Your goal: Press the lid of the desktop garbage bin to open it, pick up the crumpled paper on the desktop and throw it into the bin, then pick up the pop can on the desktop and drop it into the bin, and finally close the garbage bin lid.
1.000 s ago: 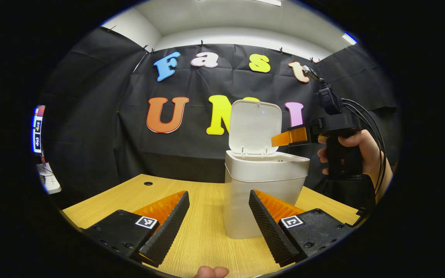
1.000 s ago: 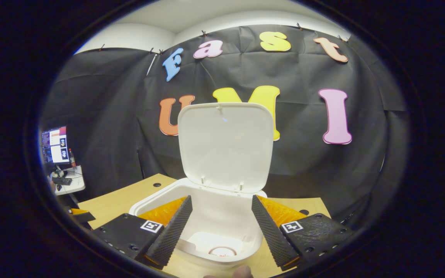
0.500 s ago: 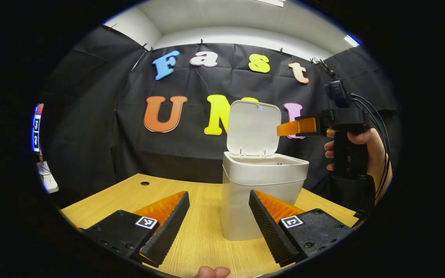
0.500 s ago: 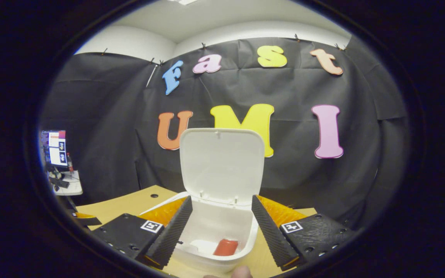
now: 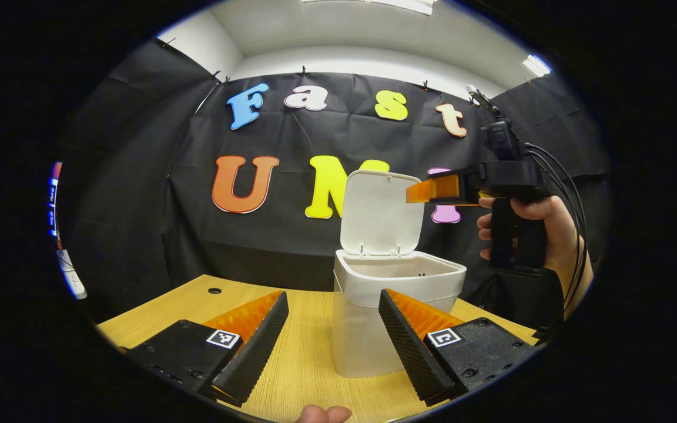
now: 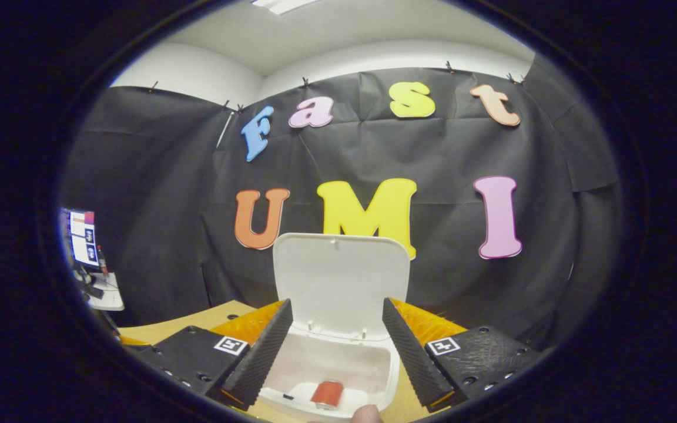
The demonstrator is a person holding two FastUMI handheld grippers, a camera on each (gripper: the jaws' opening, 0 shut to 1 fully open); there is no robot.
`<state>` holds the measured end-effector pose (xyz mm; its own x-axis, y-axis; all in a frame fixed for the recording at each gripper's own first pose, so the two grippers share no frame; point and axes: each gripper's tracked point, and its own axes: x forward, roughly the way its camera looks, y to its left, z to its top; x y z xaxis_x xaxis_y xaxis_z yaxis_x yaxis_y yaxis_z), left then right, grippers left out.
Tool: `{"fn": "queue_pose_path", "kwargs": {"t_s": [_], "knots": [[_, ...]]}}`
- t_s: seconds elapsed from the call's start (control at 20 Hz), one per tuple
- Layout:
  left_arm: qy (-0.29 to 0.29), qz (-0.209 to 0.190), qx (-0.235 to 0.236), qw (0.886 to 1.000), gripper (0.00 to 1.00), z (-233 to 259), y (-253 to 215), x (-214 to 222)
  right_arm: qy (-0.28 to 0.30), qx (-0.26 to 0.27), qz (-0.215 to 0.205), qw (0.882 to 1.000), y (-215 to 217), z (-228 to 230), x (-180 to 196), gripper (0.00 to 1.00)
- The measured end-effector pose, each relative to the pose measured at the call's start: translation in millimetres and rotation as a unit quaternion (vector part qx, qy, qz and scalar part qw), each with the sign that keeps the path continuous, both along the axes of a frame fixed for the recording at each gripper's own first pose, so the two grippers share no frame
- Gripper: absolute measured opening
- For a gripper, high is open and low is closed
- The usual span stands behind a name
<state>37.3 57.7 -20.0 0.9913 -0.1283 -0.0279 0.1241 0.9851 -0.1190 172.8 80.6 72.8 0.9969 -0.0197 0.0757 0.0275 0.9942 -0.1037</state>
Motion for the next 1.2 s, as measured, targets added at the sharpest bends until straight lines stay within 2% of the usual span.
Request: {"fn": "queue_pose_path", "kwargs": {"t_s": [0.25, 0.45, 0.6, 0.8, 0.95, 1.05, 1.2], "knots": [[0.002, -0.011, -0.025, 1.0, 1.0, 18, 0, 12, -0.036, -0.014, -0.016, 0.999, 4, 29, 25, 0.95], [-0.005, -0.004, -0.017, 1.0, 0.99, 24, 7, 18, -0.067, -0.029, -0.029, 0.997, 9, 44, 45, 0.94], [-0.006, -0.007, -0.015, 1.0, 0.98, 24, 9, 23, -0.084, 0.007, -0.018, 0.996, 13, 56, 54, 0.94], [-0.006, -0.013, -0.011, 1.0, 0.98, 19, 12, 26, -0.126, 0.007, -0.023, 0.992, 13, 77, 62, 0.92], [-0.01, -0.014, -0.009, 1.0, 1.0, 19, 11, 25, -0.137, -0.005, -0.031, 0.99, 9, 81, 71, 0.94], [-0.013, -0.016, -0.006, 1.0, 0.98, 19, 10, 25, -0.143, -0.006, -0.033, 0.989, 9, 84, 77, 0.96], [-0.02, -0.013, 0.002, 1.0, 0.98, 22, 10, 25, -0.149, -0.001, -0.033, 0.988, 9, 84, 84, 0.94]]}}
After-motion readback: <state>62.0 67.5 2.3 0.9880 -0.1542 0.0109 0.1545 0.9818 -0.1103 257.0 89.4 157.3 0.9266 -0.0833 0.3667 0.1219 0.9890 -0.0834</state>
